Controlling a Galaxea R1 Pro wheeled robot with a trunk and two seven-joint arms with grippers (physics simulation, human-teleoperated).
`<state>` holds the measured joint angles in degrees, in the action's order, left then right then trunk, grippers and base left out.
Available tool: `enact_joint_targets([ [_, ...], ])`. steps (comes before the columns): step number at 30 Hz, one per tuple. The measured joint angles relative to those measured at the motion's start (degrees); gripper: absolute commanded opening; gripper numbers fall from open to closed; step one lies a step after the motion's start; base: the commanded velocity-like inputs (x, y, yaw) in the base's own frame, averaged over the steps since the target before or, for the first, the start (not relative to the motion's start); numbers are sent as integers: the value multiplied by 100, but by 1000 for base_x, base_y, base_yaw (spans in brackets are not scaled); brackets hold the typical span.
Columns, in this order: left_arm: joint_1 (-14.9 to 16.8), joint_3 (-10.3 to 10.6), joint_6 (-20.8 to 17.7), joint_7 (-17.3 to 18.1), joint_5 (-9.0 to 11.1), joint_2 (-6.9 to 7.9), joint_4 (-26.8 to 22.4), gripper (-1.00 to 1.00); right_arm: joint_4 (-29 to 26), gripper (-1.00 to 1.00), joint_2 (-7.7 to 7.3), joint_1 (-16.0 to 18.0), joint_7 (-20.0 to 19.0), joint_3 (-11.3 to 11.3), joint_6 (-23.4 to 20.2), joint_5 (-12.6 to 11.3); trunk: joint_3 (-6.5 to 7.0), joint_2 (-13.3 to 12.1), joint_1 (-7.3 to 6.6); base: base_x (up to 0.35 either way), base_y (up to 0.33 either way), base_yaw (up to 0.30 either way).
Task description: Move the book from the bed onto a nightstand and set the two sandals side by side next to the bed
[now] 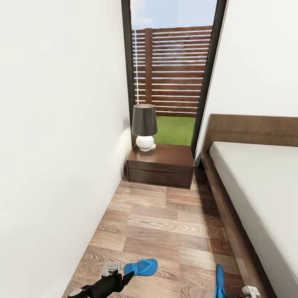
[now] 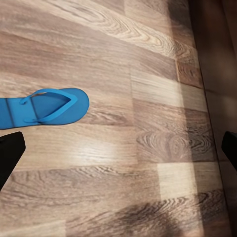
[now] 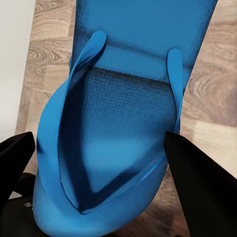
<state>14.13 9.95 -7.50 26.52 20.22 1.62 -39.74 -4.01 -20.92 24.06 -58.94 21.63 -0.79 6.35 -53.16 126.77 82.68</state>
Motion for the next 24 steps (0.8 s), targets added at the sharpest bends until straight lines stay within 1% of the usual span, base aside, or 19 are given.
enact_joint_targets([
  [10,0,-7,-13,14,6,4,-5,100,0,-100,0,0,7,0,0,0,0,0,0,0,0,0],
  [15,15,-58,-121,129,25,52,-170,100,0,-100,0,0,5,0,0,0,0,0,0,0,0,0],
  [16,39,-64,-298,162,27,62,-293,100,0,-100,0,0,4,0,0,0,0,0,0,0,0,0],
  [18,85,-71,-1036,182,23,74,-864,100,0,-100,0,0,6,0,0,0,1,0,0,0,0,0],
  [19,119,-73,-1408,176,24,76,-1176,100,0,-100,0,0,6,-1,0,0,1,0,0,0,0,0],
  [20,182,-109,-1970,141,37,80,-1629,100,0,-100,0,0,7,-2,0,0,1,0,0,0,0,0],
  [21,251,-199,-2323,85,41,79,-1938,100,0,-100,0,0,7,0,0,0,1,0,0,0,0,0],
  [22,297,-268,-2485,49,40,76,-2074,100,0,-100,0,0,9,0,0,0,0,0,0,0,0,0],
  [24,542,-606,-2987,-122,101,33,-2460,100,0,-100,0,0,13,0,0,0,1,0,0,0,0,0],
])
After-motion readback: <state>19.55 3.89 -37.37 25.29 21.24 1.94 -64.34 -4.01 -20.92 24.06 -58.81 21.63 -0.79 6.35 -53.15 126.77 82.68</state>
